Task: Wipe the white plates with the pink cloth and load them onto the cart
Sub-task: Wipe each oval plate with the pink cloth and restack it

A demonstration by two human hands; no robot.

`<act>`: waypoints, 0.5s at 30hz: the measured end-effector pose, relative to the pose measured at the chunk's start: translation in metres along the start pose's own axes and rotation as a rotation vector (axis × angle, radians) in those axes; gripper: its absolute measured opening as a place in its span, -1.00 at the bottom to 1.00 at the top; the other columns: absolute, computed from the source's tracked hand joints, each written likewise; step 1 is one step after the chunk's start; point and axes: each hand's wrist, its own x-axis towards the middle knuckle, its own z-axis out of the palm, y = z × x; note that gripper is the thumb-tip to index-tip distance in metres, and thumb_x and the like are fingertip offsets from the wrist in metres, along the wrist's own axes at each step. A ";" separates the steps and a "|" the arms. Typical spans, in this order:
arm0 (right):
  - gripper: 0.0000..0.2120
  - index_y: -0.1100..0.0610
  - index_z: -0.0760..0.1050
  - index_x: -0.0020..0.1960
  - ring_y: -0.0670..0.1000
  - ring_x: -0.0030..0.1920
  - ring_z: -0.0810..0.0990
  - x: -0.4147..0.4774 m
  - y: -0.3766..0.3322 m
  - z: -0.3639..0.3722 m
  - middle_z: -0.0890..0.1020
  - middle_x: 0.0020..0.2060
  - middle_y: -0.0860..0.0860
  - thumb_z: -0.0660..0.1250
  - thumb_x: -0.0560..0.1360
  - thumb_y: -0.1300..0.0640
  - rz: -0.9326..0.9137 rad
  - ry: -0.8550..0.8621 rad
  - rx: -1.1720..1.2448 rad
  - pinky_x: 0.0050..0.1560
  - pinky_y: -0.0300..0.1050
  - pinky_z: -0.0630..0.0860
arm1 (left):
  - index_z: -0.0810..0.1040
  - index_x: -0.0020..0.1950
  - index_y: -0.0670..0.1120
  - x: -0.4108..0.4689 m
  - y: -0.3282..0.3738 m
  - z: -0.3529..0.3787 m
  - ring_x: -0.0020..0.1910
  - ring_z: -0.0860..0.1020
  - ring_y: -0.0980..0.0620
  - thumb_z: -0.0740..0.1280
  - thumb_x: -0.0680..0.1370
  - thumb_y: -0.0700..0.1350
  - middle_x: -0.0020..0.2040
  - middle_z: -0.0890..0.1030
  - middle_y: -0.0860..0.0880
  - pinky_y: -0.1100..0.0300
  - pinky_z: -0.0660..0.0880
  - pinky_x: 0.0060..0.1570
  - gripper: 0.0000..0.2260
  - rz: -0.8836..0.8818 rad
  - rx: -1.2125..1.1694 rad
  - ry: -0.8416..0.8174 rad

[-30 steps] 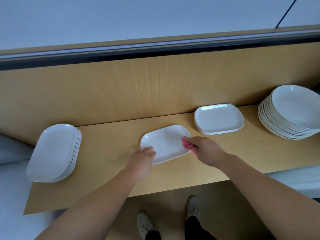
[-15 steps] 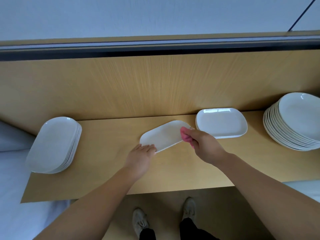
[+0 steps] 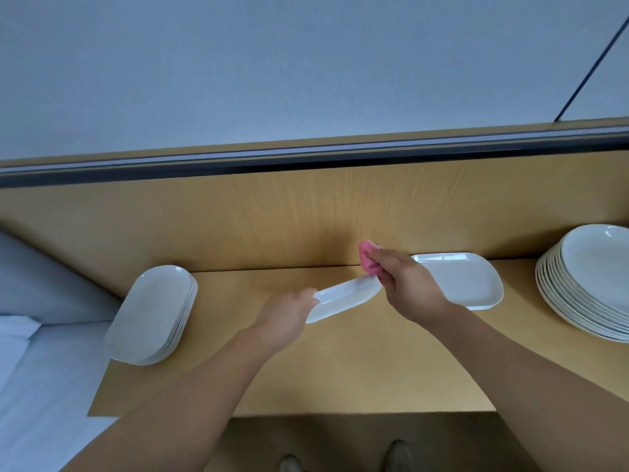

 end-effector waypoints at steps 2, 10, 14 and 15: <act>-0.79 0.22 0.53 0.09 -0.44 0.04 0.41 0.001 -0.002 0.002 0.58 -0.11 -0.04 0.15 0.60 0.38 0.000 0.006 0.017 0.01 -0.35 0.40 | 0.39 0.32 -0.09 -0.003 -0.003 -0.001 -0.04 0.50 -0.14 0.01 0.69 0.01 0.00 0.57 -0.12 0.06 0.42 -0.03 -0.69 -0.014 -0.077 -0.001; -0.79 0.24 0.50 0.07 0.04 -0.18 0.50 0.001 -0.003 0.018 0.57 -0.14 -0.01 0.17 0.54 0.42 -0.043 -0.024 -0.044 -0.18 0.04 0.53 | 0.47 0.25 -0.04 0.000 -0.017 0.002 -0.15 0.47 0.00 0.08 0.67 -0.01 -0.12 0.56 0.00 0.18 0.31 -0.21 -0.74 -0.056 -0.418 0.092; -0.77 0.24 0.50 0.07 0.10 -0.15 0.55 0.005 -0.002 0.029 0.57 -0.13 -0.01 0.18 0.52 0.45 -0.070 -0.057 -0.044 -0.16 0.06 0.54 | 0.45 0.34 -0.04 0.007 -0.027 0.003 0.00 0.54 0.03 0.10 0.67 -0.03 0.02 0.61 0.02 0.17 0.42 -0.06 -0.71 -0.110 -0.513 0.076; -0.76 0.24 0.50 0.07 0.10 -0.15 0.55 0.007 -0.002 0.032 0.57 -0.12 -0.02 0.18 0.51 0.45 -0.080 -0.066 -0.045 -0.15 0.07 0.55 | 0.44 0.36 -0.04 0.008 -0.030 0.003 0.03 0.55 0.03 0.10 0.67 -0.03 0.05 0.62 0.01 0.17 0.43 -0.04 -0.70 -0.125 -0.519 0.064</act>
